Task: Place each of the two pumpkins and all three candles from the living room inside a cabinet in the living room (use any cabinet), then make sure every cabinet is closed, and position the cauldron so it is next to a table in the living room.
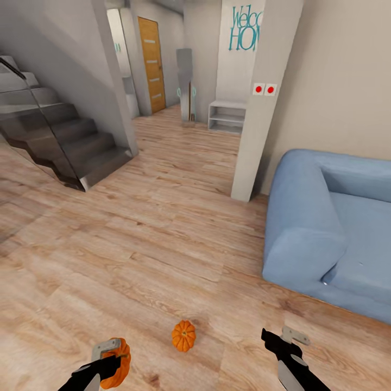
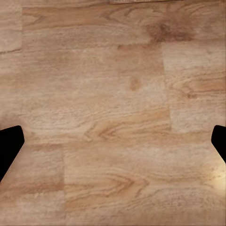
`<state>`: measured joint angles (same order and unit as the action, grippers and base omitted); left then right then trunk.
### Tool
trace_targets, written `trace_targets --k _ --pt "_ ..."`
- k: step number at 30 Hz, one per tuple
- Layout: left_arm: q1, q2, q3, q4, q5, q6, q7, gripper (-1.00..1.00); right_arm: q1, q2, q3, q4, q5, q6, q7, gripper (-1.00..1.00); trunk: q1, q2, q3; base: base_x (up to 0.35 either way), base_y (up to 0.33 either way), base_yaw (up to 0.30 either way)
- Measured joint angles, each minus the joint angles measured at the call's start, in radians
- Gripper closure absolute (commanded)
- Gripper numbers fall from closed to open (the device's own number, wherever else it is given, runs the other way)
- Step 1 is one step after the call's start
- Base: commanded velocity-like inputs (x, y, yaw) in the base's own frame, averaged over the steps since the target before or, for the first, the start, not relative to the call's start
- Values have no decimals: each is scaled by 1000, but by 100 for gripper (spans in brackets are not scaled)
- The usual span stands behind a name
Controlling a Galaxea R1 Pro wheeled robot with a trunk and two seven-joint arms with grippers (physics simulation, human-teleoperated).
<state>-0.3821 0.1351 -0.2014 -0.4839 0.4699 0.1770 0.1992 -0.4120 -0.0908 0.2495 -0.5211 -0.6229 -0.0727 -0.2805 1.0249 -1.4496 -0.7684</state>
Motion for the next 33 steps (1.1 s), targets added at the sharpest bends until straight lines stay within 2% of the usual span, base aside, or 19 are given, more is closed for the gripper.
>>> trace_targets --k 19,33 --pt "0 0 0 0 0 0 0 100 0 0 1 0 0 0 0 -100 0 0 0 65 -21 149" --pt "0 0 0 0 0 0 0 100 0 0 1 0 0 0 0 -100 0 0 0 84 0 76"
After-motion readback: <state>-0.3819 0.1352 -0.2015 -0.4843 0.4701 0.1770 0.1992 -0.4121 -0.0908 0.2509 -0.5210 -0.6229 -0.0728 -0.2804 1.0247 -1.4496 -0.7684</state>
